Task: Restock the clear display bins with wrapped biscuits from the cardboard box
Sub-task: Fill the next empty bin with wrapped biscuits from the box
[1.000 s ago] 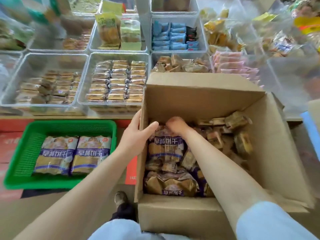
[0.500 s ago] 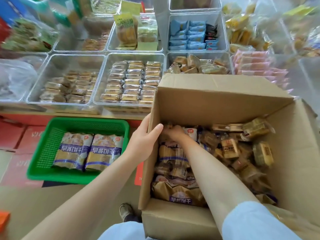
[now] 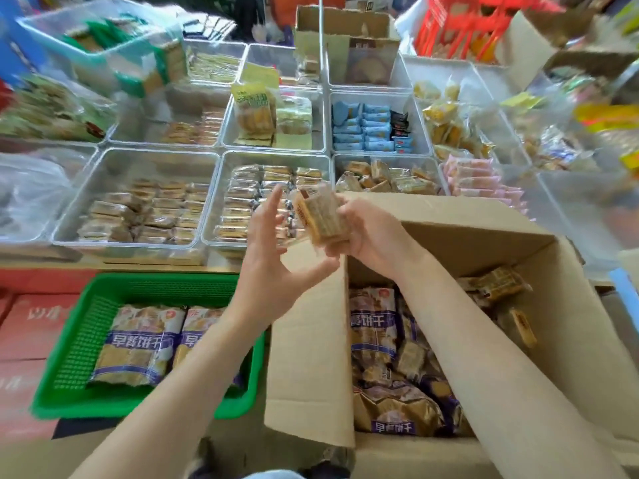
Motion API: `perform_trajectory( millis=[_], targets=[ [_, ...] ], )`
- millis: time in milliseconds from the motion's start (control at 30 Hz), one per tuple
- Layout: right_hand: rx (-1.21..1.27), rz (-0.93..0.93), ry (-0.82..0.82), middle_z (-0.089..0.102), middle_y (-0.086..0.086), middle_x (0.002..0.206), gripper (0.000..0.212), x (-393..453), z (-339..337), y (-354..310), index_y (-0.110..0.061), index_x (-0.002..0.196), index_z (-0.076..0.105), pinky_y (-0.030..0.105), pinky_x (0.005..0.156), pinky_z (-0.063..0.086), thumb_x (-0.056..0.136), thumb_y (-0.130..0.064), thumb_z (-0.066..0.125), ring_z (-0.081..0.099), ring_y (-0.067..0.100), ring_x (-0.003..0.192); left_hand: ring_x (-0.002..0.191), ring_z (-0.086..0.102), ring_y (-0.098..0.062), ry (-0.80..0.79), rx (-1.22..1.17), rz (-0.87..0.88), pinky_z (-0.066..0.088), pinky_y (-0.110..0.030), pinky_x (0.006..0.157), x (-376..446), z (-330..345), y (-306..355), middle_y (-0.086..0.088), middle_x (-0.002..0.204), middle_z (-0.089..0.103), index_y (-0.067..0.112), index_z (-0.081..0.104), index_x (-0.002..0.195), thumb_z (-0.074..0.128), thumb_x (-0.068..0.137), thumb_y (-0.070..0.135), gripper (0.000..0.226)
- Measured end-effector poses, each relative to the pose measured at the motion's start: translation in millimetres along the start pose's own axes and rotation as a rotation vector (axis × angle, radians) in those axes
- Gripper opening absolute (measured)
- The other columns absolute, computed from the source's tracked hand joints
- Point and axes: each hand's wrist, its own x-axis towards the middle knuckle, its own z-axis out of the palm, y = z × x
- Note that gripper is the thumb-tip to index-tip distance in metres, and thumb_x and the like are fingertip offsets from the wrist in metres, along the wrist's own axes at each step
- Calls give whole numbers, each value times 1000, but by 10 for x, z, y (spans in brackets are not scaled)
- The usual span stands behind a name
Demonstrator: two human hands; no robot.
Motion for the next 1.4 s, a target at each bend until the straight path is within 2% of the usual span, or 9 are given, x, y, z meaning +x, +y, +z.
perform_trajectory(
  millis=[167, 233, 333, 500, 633, 733, 967, 1233, 1400],
  targets=[
    [-155, 93, 15, 66, 22, 114, 51, 746, 947, 171, -13, 142, 46, 39, 71, 58, 93, -24, 56, 69, 33, 92, 116, 49, 7, -39, 95, 53, 47, -20, 91, 232, -1104, -497, 12, 130, 53, 37, 45, 142, 87, 72, 39, 82],
    [-201, 125, 62, 70, 20, 97, 38, 1086, 1388, 255, -7, 133, 54, 34, 61, 57, 101, -26, 51, 67, 31, 76, 101, 60, 7, -39, -84, -146, 50, -15, 80, 270, -1577, -751, 16, 111, 65, 33, 59, 127, 85, 74, 44, 60],
    [-337, 106, 258, 69, 13, 75, 28, 1655, 1956, 387, -6, 119, 63, 31, 54, 54, 105, -23, 45, 62, 24, 58, 94, 69, -25, -59, -637, -599, 53, -48, 98, 395, -2260, -1182, -5, 103, 75, 18, 68, 116, 61, 85, 70, 61],
    [-704, 43, 221, 67, -3, 94, 15, 2501, 2771, 636, -28, 108, 64, 23, 60, 50, 100, -39, 57, 64, 10, 75, 82, 61, -27, -159, -917, -799, 48, -46, 90, 695, -3138, -1817, -16, 96, 69, 12, 63, 124, 21, 100, 67, 73],
    [-810, 72, 227, 68, 4, 109, 38, 3072, 3035, 914, -27, 114, 65, 34, 77, 58, 87, -55, 65, 67, 21, 95, 77, 67, -28, -222, -750, -829, 52, -49, 91, 980, -3475, -2190, -17, 89, 74, 12, 69, 112, 14, 105, 57, 72],
    [-817, 65, 318, 68, 2, 102, 28, 3447, 2948, 1040, -25, 113, 64, 47, 85, 56, 91, -43, 68, 65, 26, 95, 100, 68, -27, -125, -203, -711, 50, -42, 90, 1176, -3608, -2539, -15, 112, 72, 13, 66, 116, 21, 109, 45, 56],
    [-987, 89, 633, 54, 1, 114, 27, 4518, 2524, 1269, -34, 117, 61, 37, 94, 50, 92, -28, 69, 60, 19, 98, 156, -5, -24, -136, 710, -286, -2, -40, 126, 1306, -3583, -3725, -12, 169, 0, 10, 10, 161, 28, 103, 53, 74],
    [-1186, 299, 337, 44, 16, 147, 45, 5400, 2641, 1724, -26, 142, 55, 36, 112, 38, 99, -39, 58, 48, 31, 133, 156, 8, -29, -39, 787, -193, 11, -51, 125, 1286, -3499, -3897, -17, 167, 14, 7, 19, 159, 34, 95, 50, 78],
    [-1166, 329, 409, 35, 20, 152, 45, 5394, 2701, 1825, -31, 147, 49, 37, 113, 32, 106, -45, 39, 42, 35, 138, 155, 10, -30, -75, 812, -206, 14, -52, 124, 1291, -3494, -3906, -16, 166, 18, 8, 24, 157, 40, 91, 47, 78]
  ],
)
